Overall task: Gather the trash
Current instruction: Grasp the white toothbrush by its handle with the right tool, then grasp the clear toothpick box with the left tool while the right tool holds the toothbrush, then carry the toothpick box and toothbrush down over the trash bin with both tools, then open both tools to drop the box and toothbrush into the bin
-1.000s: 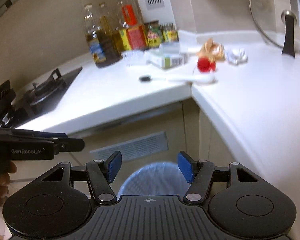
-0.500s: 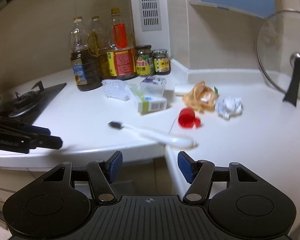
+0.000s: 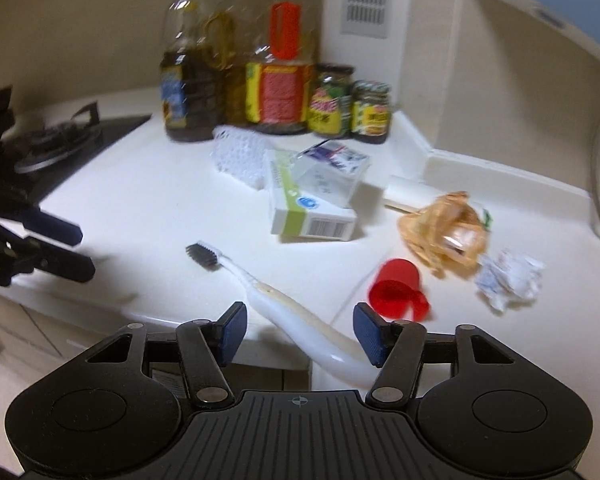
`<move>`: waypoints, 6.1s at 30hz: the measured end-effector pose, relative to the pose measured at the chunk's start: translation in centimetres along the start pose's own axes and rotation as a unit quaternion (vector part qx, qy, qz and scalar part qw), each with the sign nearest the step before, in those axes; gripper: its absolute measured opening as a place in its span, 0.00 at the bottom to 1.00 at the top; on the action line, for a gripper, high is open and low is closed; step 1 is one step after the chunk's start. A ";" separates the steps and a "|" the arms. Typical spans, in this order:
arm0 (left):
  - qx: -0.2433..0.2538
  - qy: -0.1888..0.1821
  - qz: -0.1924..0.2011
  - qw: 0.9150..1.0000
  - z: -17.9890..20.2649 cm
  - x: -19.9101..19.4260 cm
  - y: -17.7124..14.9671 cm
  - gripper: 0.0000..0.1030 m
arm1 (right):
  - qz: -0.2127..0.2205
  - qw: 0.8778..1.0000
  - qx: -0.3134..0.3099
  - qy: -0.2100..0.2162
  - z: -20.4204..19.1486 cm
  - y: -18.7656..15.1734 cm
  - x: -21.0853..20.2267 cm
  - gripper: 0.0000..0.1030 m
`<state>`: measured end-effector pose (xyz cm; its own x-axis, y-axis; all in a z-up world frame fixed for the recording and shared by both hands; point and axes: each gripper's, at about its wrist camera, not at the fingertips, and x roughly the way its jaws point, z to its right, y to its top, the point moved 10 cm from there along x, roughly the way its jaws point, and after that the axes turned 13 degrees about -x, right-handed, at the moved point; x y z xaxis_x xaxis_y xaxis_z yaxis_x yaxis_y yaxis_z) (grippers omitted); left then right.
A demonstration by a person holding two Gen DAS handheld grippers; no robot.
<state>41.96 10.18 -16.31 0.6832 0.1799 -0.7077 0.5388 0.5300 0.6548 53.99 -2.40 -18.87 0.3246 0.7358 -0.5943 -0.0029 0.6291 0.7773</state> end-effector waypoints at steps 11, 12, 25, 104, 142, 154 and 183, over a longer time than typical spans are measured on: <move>-0.008 0.007 -0.004 1.000 -0.9 0.5 0.4 0.46 | -0.020 0.998 -0.008 0.056 1.1 0.4 3.1 0.34; -0.010 0.008 -0.005 1.000 -1.1 0.6 0.5 0.46 | -0.021 0.998 -0.013 0.055 1.2 0.6 3.2 0.31; -0.012 0.013 0.002 1.000 -1.7 1.0 1.4 0.46 | -0.017 0.996 -0.076 0.034 -1.1 1.2 3.2 0.20; 0.115 -0.015 0.109 0.987 7.4 -1.0 4.5 0.62 | 0.068 0.936 0.316 -0.140 4.4 -4.8 -13.6 0.20; 0.029 0.019 -0.061 0.998 3.0 -3.5 -18.4 0.62 | -0.064 0.952 0.295 0.052 -14.6 -13.1 -8.3 0.20; 0.058 0.002 -0.141 0.988 1.8 4.6 -22.6 0.62 | -0.113 0.932 0.342 0.037 -15.1 -18.1 -2.8 0.20; 0.051 0.020 -0.144 0.988 -0.7 6.3 -21.5 0.68 | -0.134 0.911 0.388 0.040 -14.9 -20.2 0.6 0.20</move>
<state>34.35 0.48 -34.99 0.4756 0.0670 -0.8771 0.7565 0.4777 0.4467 40.13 -10.96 -37.97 0.1463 0.6173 -0.7730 0.7460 0.4444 0.4960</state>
